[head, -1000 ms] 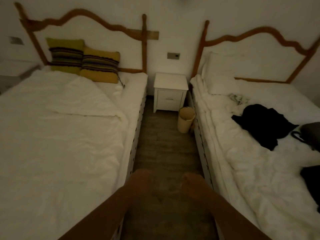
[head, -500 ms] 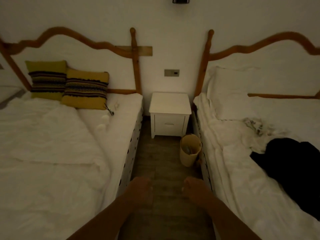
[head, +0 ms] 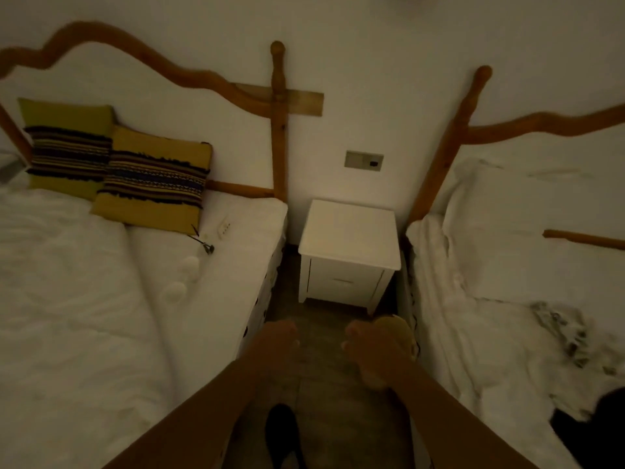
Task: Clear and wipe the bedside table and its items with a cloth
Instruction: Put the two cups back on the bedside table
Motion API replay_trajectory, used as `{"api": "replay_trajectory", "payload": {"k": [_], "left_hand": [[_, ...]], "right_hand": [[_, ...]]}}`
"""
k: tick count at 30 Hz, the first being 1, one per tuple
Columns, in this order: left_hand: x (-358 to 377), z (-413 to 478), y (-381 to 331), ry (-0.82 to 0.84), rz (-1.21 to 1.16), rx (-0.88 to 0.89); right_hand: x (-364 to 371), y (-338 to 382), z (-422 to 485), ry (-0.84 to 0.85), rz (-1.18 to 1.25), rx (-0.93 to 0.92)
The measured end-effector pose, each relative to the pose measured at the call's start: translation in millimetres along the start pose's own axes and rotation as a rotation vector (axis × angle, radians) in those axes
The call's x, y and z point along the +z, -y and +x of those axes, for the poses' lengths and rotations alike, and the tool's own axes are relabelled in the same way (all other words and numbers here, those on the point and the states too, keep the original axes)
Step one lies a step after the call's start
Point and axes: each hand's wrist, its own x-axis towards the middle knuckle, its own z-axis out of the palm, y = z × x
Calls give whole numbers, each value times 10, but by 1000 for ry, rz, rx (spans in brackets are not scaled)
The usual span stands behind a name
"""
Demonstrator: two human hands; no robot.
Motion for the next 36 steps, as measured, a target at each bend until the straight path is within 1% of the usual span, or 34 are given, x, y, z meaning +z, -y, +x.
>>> {"api": "replay_trajectory", "payload": {"k": [3, 7, 9, 12, 16, 19, 24, 27, 31, 33, 36], "left_hand": [[-341, 685, 200, 5, -32, -68], [-758, 1331, 456, -15, -77, -156], [-930, 1574, 601, -36, -133, -234], [-1107, 1845, 843, -62, -197, -366], [-1228, 2121, 1242, -165, -263, -525], [-1257, 2223, 1539, -243, -292, -666], [-1141, 2292, 1909, -397, -437, -968], [-993, 2311, 2113, -485, -518, -1122], [-666, 2381, 2589, -559, -538, -1287], [-500, 2438, 2820, -616, -514, -1316], [-265, 2576, 3214, -734, -394, -1285]], "right_hand": [[-360, 160, 786, 12, 71, 45], [-671, 431, 1670, 38, 118, -1], [-803, 599, 2079, 32, 120, -47], [-917, 867, 2647, 77, 115, -115], [-885, 1234, 3482, 195, 93, -273], [-735, 1597, 4116, 315, 38, -412], [-336, 2193, 4898, 506, -40, -624], [-55, 2452, 5163, 556, -72, -727], [521, 2737, 5494, 546, -80, -814], [823, 2804, 5651, 499, -102, -882], [1271, 2892, 5937, 353, -165, -983]]}}
